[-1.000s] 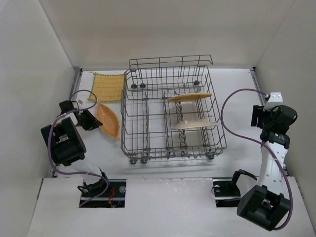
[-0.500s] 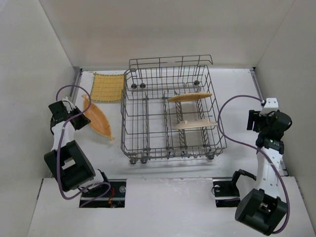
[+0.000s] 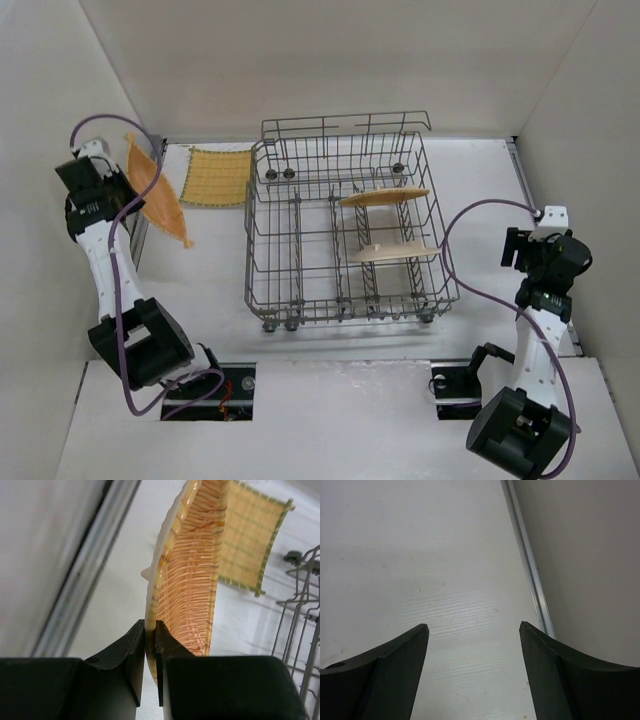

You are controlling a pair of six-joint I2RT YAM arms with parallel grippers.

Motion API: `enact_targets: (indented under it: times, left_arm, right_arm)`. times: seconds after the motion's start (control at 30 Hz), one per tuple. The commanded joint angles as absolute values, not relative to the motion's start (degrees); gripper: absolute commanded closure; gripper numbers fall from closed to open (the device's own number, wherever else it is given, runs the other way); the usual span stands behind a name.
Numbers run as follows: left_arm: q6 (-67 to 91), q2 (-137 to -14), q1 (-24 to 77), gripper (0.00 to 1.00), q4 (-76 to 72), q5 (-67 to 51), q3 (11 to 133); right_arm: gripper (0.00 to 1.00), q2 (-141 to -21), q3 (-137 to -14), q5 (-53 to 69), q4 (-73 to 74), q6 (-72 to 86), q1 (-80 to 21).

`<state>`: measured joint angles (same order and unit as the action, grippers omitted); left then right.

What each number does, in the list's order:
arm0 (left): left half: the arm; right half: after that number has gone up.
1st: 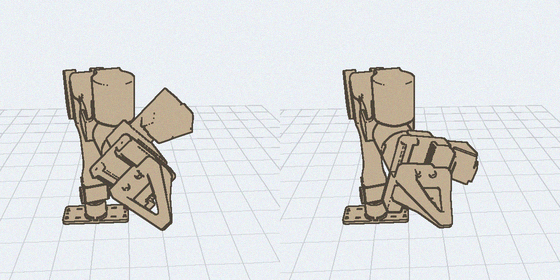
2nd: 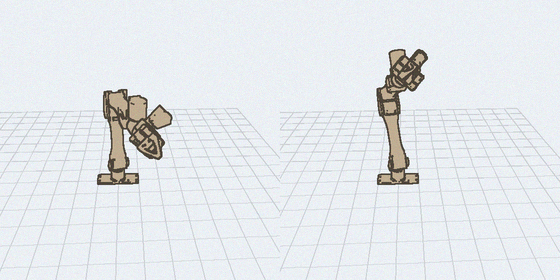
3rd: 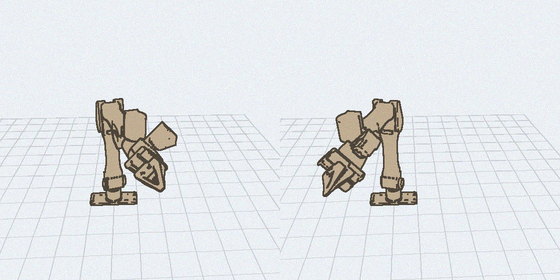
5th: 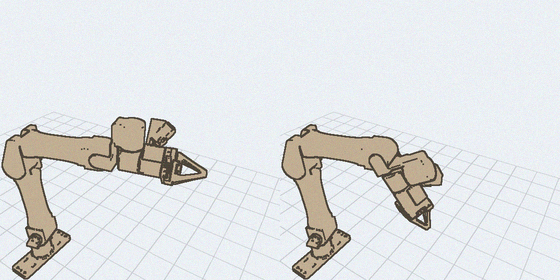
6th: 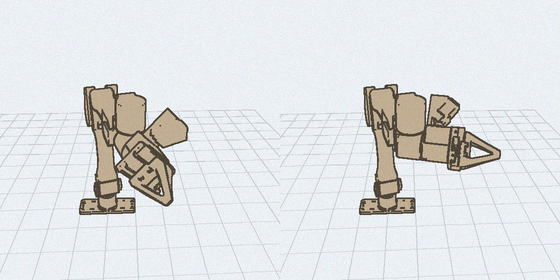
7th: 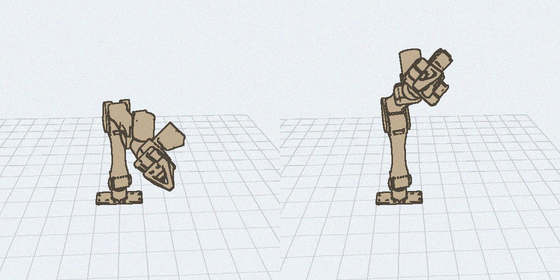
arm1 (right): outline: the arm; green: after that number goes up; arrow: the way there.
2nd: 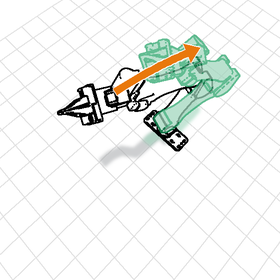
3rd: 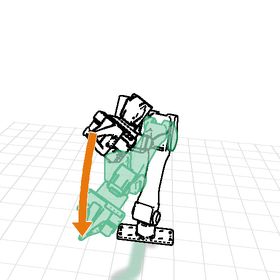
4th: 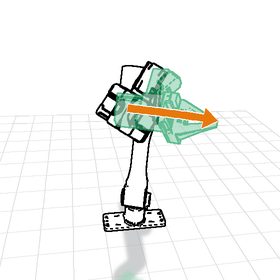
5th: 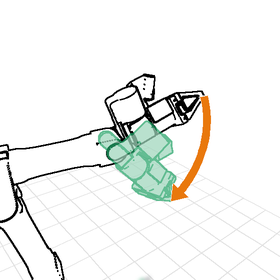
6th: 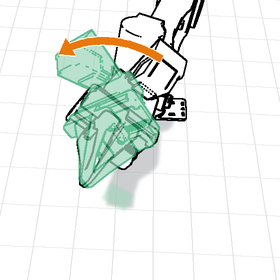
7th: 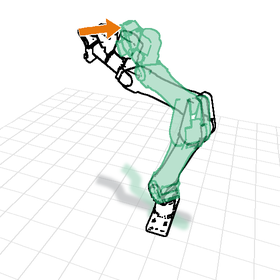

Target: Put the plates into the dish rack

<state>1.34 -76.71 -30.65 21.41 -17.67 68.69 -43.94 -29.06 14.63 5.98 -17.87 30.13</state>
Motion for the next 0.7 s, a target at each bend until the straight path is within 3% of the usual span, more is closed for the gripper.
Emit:
enact_targets:
  times: [0.0, 0.27, 0.67]
  left_arm:
    - [-2.98, -77.34, -28.27, 0.96, 23.19, -14.60, 79.16]
    - [-12.02, -79.80, -16.77, 0.94, 24.09, -5.55, 93.86]
    - [-35.23, -78.05, 6.97, 0.93, 14.86, 7.20, 94.66]
  right_arm:
    - [0.20, -43.42, -29.09, 15.73, 1.14, -16.26, 30.98]
    - [0.19, -44.38, -29.53, 19.51, 0.97, -15.29, 33.97]
    - [0.20, -45.26, -29.97, 20.92, 1.14, -14.68, 35.20]
